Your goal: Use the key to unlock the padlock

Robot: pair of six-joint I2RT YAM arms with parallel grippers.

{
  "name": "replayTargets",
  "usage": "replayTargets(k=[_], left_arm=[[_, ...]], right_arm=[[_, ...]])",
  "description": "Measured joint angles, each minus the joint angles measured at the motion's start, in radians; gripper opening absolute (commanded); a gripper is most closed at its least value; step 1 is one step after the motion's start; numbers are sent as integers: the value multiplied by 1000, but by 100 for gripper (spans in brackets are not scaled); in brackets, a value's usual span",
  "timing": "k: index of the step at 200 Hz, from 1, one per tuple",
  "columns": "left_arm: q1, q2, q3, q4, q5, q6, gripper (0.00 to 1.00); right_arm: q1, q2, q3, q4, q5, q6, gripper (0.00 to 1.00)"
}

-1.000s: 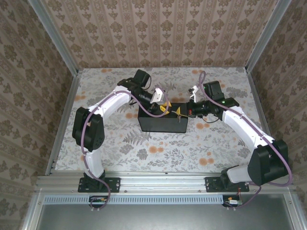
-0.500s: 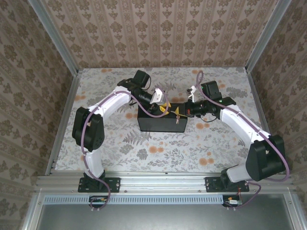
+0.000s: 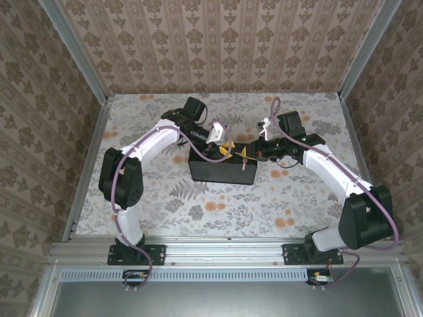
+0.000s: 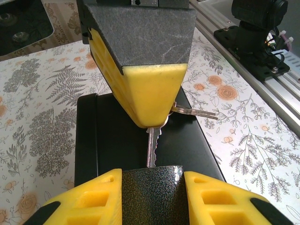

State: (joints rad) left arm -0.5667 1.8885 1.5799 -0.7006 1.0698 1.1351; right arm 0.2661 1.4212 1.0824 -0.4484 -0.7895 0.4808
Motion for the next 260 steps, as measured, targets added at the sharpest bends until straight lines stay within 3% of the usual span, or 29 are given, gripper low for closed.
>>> replayTargets(k=[260], left_arm=[[1, -1, -3, 4, 0, -14, 17]], right_arm=[[10, -27, -27, 56, -8, -7, 0]])
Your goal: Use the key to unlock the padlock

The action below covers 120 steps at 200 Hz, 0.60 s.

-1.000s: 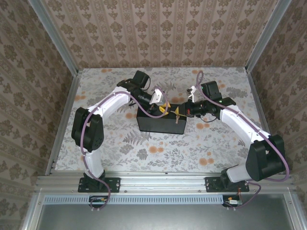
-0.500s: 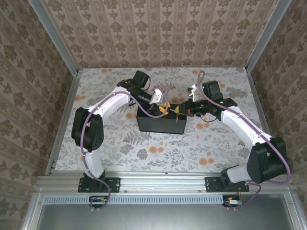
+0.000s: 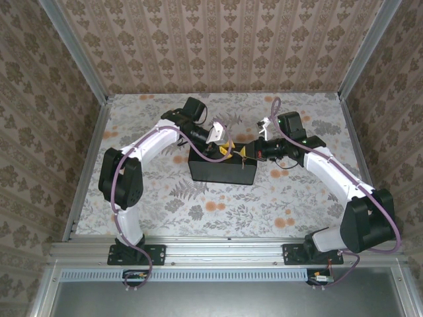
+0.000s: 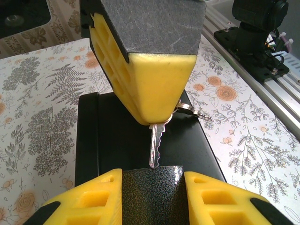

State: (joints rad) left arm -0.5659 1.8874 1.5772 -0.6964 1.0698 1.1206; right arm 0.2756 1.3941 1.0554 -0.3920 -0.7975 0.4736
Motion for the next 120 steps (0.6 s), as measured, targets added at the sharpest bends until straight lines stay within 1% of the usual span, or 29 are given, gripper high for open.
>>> replayTargets(k=[120], left_arm=[[5, 0, 0, 2, 1, -4, 17]], right_arm=[[-23, -2, -17, -19, 1, -6, 0]])
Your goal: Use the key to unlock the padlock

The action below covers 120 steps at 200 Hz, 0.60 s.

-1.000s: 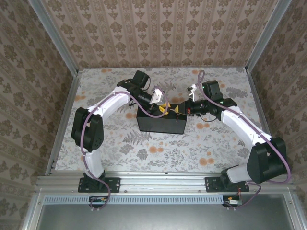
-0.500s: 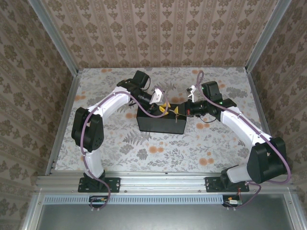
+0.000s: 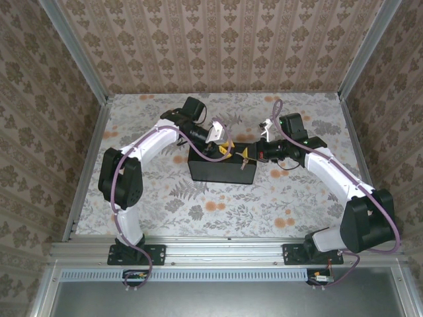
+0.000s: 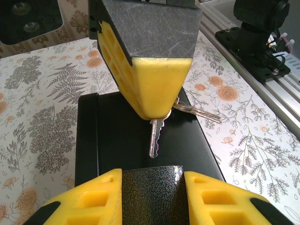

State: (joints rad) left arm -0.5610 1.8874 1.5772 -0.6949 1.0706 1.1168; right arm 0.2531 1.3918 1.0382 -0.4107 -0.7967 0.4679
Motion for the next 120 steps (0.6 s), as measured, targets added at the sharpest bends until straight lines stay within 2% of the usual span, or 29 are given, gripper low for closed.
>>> replayTargets(k=[120], left_arm=[[0, 0, 0, -1, 0, 0, 17]], right_arm=[[13, 0, -6, 43, -5, 10, 0]])
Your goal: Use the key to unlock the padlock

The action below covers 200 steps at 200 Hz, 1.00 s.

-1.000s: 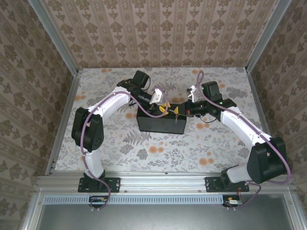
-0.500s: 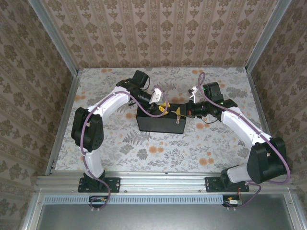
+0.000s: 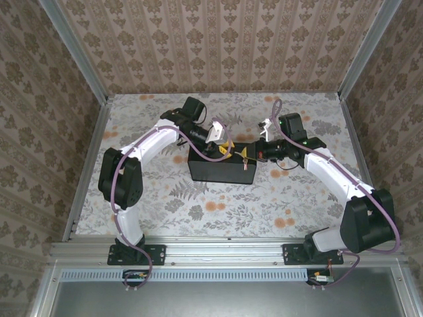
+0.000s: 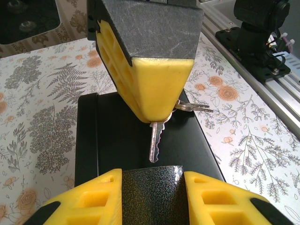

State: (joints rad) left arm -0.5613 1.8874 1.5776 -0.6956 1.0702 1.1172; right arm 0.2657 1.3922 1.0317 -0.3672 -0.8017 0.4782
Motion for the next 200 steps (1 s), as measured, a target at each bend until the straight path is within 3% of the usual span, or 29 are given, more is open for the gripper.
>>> replayTargets(k=[200], left_arm=[[0, 0, 0, -7, 1, 0, 16]], right_arm=[[10, 17, -2, 29, -8, 8, 0]])
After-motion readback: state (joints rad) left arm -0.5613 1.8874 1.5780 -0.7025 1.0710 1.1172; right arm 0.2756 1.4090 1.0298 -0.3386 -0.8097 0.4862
